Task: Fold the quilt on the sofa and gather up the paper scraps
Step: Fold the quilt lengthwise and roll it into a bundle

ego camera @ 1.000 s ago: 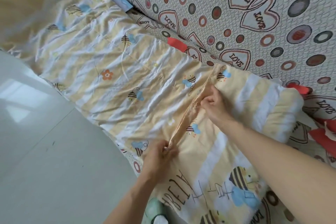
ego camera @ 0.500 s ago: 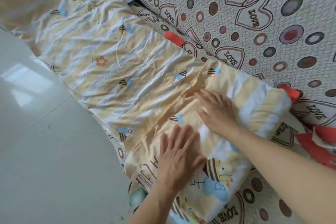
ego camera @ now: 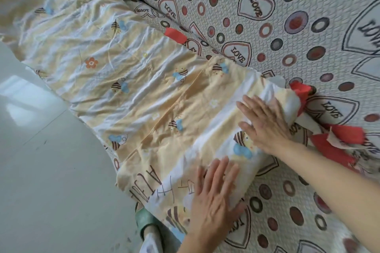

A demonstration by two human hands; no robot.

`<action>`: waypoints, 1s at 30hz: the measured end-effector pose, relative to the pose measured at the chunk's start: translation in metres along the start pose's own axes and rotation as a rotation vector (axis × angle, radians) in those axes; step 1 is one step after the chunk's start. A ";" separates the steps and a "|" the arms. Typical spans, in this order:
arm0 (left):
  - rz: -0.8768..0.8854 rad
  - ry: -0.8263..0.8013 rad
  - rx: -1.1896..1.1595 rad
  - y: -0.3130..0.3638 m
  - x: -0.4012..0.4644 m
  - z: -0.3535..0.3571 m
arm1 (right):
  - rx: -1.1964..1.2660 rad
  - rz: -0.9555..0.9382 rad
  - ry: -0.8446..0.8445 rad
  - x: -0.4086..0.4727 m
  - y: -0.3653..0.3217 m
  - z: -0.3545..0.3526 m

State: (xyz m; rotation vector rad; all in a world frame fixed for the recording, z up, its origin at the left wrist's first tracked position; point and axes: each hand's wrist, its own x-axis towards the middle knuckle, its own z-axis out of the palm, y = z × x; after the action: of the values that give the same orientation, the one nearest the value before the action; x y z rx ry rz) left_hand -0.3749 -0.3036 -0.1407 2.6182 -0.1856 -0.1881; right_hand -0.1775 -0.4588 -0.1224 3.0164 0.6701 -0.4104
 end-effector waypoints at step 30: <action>-0.668 0.095 -0.251 -0.077 0.008 -0.099 | 1.633 0.909 0.430 0.012 -0.050 -0.066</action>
State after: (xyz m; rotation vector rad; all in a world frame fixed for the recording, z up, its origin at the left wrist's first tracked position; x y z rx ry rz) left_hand -0.3431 -0.1913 -0.0942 2.3365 0.7072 -0.2897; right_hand -0.1711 -0.4032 -0.0601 4.0692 -2.0686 -0.2625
